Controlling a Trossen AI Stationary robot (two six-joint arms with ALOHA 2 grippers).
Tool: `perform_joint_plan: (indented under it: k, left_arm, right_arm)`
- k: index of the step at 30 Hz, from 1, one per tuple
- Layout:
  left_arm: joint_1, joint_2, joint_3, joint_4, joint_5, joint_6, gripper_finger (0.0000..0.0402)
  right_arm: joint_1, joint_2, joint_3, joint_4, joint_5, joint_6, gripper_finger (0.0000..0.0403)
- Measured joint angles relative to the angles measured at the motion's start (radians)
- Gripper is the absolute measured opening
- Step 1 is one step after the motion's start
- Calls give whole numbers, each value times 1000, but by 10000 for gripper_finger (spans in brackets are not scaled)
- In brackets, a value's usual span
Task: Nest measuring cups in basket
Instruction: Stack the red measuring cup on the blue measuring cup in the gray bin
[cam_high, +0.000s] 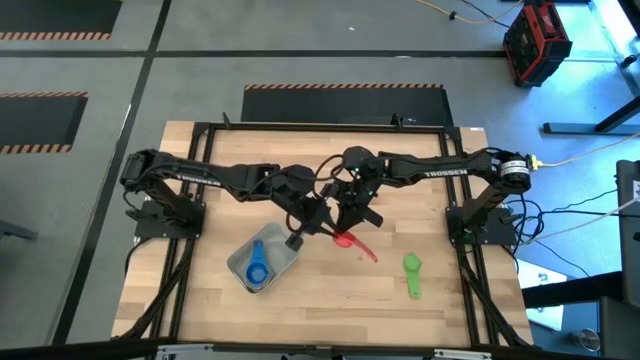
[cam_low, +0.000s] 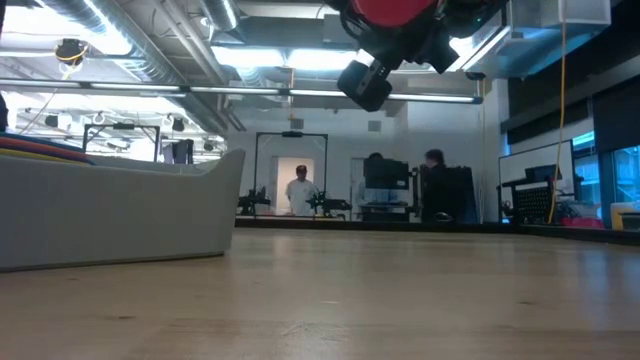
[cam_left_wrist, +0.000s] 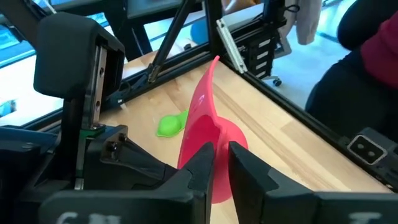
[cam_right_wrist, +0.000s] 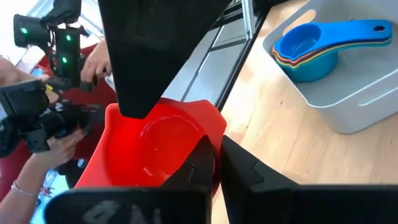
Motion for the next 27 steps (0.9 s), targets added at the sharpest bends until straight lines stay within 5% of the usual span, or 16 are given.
perform_joint_plan:
  k: [14,27]
  left_arm:
    - [-21,20,-2,14,-151,-81,92]
    - [-21,71,-4,-33,-164,-77,98]
  right_arm:
    - [0,2,4,-131,16,-184,17]
    - [2,74,3,-335,452,-440,17]
